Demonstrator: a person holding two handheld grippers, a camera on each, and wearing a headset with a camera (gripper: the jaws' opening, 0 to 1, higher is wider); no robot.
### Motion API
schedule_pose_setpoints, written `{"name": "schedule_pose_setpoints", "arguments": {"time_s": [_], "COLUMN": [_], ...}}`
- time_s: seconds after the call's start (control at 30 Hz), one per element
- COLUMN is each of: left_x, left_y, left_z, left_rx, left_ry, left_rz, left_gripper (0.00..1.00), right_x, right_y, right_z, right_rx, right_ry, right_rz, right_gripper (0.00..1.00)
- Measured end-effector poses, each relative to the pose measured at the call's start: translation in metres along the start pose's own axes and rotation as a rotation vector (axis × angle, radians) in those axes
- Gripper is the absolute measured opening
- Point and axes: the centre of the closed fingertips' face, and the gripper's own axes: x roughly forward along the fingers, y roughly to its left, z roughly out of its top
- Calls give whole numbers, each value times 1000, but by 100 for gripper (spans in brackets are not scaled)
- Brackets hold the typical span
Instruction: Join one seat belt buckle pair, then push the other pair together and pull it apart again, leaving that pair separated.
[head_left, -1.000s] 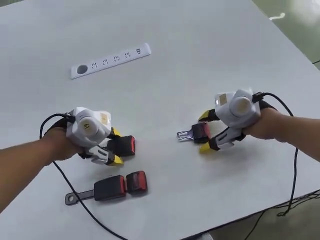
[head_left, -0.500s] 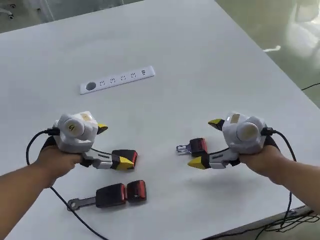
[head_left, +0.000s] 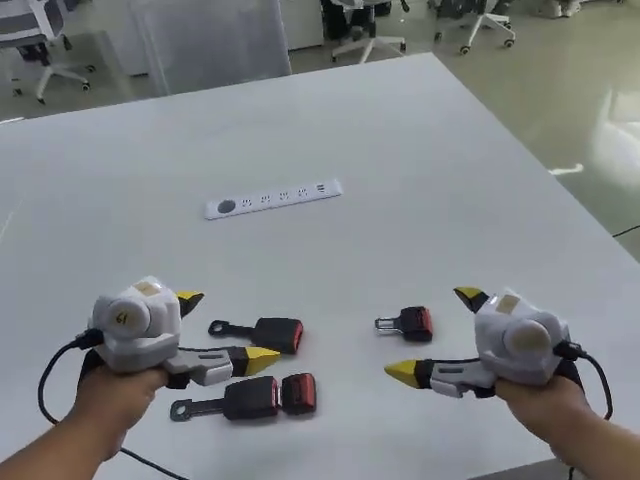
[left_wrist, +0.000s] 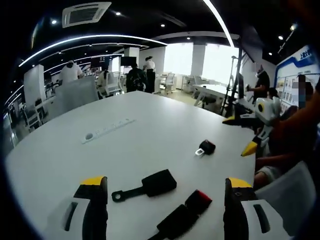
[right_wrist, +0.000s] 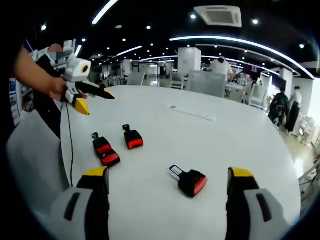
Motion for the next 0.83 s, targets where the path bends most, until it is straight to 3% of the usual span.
{"name": "schedule_pose_setpoints", "arguments": {"time_s": [0.07,0.33,0.47,0.6,0.83], "left_x": [-11,-44,-63,-74,-78], "left_y": [-4,-6,-12,-16,-23], "left_z": [-4,-32,-34,-36,-41], "left_rx": [-15,-29,-32,-18,-35], "left_ry": [-23,-19,-40,-45,-51], "left_rz": [11,39,58,72,79], "left_gripper": [100,100,100,100,100], "right_x": [-5,-20,-29,-37,-43], "right_y": [6,27,37,38,41], "right_z": [3,-4,-9,-11,-16], "right_rx": [1,1,-3,9,17], "right_ry": [-21,-36,-36,-45,-50], "right_rz": [-5,-5,-1,-15,-21], "right_gripper": [100,100,100,100,100]}}
